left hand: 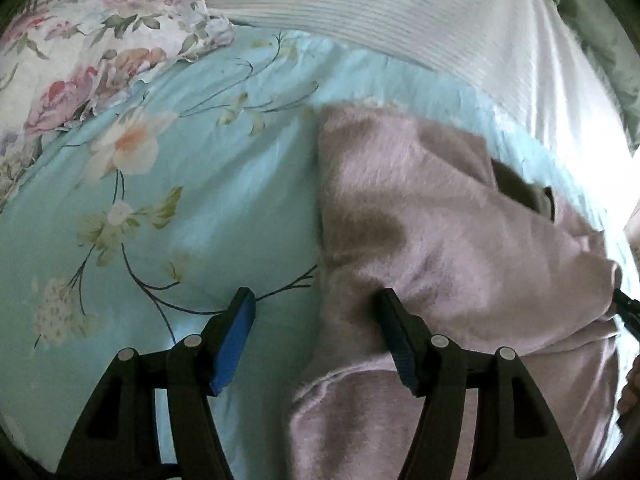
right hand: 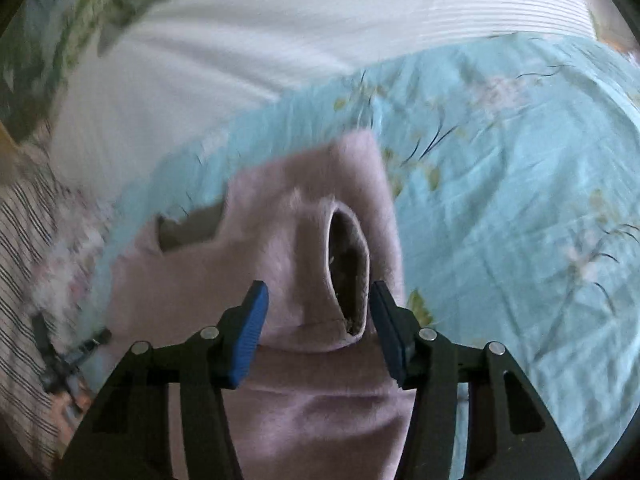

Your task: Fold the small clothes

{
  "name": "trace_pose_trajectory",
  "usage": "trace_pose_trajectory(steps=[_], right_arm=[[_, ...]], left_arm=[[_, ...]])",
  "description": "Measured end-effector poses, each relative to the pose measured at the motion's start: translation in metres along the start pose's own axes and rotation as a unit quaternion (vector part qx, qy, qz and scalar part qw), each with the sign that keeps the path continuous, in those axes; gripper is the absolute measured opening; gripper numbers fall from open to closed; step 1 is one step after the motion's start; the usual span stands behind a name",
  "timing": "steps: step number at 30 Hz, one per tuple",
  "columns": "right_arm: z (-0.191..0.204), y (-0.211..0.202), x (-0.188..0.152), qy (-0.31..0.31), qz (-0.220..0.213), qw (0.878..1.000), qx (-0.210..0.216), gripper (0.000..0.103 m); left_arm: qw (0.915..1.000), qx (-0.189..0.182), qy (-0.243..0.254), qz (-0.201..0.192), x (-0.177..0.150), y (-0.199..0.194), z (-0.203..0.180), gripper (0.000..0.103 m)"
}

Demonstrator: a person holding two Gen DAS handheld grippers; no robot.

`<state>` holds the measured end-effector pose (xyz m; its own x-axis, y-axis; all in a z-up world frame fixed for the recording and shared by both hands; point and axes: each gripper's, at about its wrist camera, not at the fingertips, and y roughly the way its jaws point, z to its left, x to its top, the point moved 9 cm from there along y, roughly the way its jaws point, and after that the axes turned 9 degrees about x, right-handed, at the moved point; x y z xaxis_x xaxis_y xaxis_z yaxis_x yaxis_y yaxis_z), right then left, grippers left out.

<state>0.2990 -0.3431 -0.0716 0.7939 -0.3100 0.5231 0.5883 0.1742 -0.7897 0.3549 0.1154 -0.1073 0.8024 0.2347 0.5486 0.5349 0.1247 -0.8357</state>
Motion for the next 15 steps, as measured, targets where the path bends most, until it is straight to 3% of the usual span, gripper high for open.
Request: trace_pose_trajectory(steps=[1,3,5,8,9,11,13,14,15], right_arm=[[0.002,0.002,0.0,0.005,0.004,1.0,0.01,0.005],[0.011,-0.022,0.01,-0.015,-0.034,0.999,0.018,0.004],[0.008,-0.042,0.016,-0.026,-0.058,0.998,-0.008,0.004],[-0.032,-0.043,0.008,-0.013,-0.013,0.994,-0.111,0.004],[-0.038,-0.048,0.006,-0.005,-0.017,0.991,-0.133,0.008],[-0.023,-0.057,0.008,-0.015,-0.043,0.993,-0.108,0.008],[0.009,-0.054,0.009,-0.04,-0.054,0.997,-0.048,0.01],[0.018,-0.049,0.01,-0.046,-0.047,0.997,-0.035,0.014],[0.029,-0.034,0.009,-0.057,-0.031,0.998,-0.019,0.027]], left_arm=[[1.0,0.004,0.006,-0.004,0.0,0.0,0.0,0.066],[0.9997,0.014,0.018,-0.01,0.0,-0.001,0.0,0.068],[0.9992,0.024,0.028,-0.016,-0.001,-0.001,0.001,0.07],[0.9989,0.031,0.03,-0.018,-0.002,0.001,0.003,0.071],[0.9989,0.032,0.03,-0.018,-0.001,0.001,0.002,0.071],[0.9986,0.037,0.033,-0.019,-0.001,0.0,0.001,0.071],[0.998,0.046,0.038,-0.019,-0.003,-0.001,-0.001,0.071],[0.9977,0.051,0.041,-0.019,-0.002,-0.001,-0.002,0.071],[0.9974,0.054,0.043,-0.019,-0.002,-0.001,-0.002,0.071]])
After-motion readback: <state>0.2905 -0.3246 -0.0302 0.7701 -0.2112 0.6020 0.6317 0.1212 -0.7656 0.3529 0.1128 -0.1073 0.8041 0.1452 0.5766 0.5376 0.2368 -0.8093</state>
